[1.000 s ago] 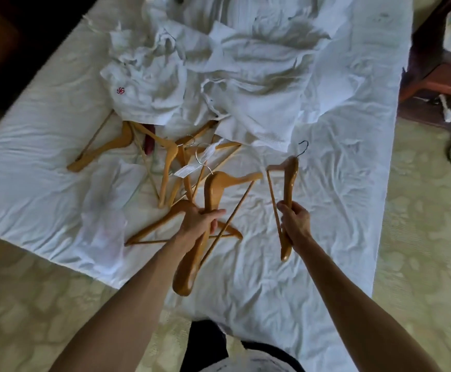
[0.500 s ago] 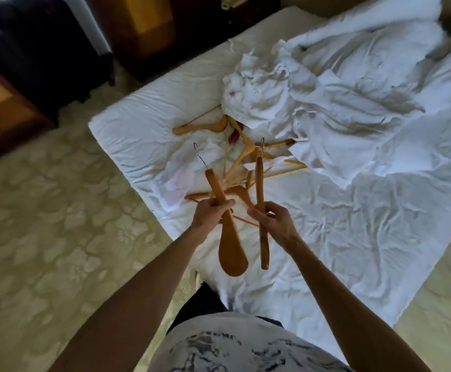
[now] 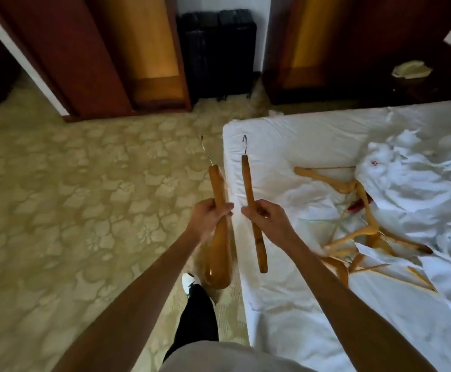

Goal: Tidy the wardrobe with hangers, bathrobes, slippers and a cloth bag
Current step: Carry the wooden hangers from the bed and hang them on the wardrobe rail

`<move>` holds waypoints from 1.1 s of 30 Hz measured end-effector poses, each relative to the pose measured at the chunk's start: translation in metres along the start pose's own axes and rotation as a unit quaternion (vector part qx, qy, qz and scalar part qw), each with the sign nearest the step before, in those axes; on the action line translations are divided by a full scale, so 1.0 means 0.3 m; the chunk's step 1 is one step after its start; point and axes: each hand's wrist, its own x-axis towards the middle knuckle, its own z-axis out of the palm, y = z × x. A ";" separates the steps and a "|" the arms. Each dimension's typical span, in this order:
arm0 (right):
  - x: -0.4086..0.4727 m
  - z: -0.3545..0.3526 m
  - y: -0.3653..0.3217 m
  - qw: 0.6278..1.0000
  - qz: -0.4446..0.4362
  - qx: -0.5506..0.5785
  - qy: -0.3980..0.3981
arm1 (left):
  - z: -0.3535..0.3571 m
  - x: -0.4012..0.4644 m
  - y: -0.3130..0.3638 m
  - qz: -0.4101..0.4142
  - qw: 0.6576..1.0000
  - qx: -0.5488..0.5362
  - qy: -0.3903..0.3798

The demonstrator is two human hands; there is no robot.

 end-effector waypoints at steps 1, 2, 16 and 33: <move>0.077 0.050 -0.044 1.000 -0.012 0.000 -0.015 | -0.074 0.052 0.011 0.006 1.000 0.001 0.009; 0.158 0.098 -0.085 0.999 -0.021 0.000 -0.026 | -0.146 0.111 0.024 0.011 1.000 -0.002 0.017; 1.131 0.613 -0.652 0.996 -0.052 0.012 -0.074 | -1.032 0.885 0.251 0.041 0.993 -0.057 0.092; 2.608 0.976 -1.226 0.994 -0.089 0.037 -0.059 | -1.793 2.270 0.664 0.085 0.990 -0.054 0.102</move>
